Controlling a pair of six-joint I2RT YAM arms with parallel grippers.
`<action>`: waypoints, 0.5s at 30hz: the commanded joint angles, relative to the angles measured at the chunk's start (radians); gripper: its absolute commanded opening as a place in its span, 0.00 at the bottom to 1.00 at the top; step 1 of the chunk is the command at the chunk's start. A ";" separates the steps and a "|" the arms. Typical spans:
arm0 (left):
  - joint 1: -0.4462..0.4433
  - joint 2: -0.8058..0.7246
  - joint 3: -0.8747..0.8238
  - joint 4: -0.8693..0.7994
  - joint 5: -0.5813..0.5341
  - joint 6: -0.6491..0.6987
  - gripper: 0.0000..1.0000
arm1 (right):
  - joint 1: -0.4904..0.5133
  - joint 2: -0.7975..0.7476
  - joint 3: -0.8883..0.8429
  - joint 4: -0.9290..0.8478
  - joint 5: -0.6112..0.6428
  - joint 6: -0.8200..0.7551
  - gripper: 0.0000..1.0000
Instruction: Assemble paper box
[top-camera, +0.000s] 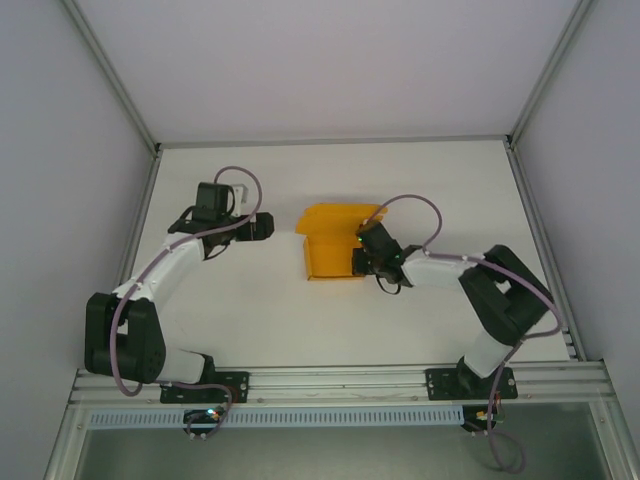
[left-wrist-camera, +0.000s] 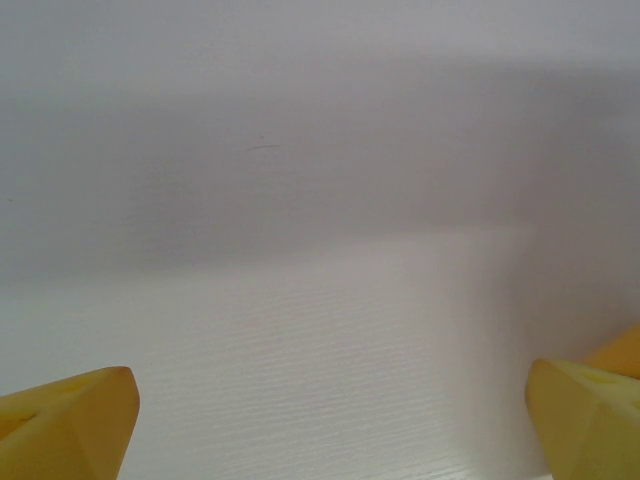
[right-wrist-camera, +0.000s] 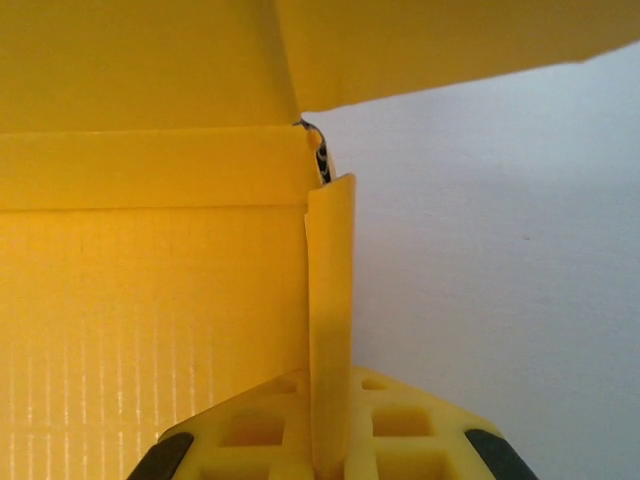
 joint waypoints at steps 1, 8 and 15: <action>0.043 0.026 -0.037 0.106 0.118 -0.064 1.00 | -0.030 -0.143 -0.065 0.368 -0.187 -0.039 0.00; -0.032 0.118 -0.032 0.374 0.484 -0.079 1.00 | -0.028 -0.233 -0.105 0.623 -0.372 -0.053 0.00; -0.113 0.209 -0.009 0.712 0.774 -0.182 1.00 | -0.023 -0.224 -0.092 0.708 -0.448 -0.028 0.00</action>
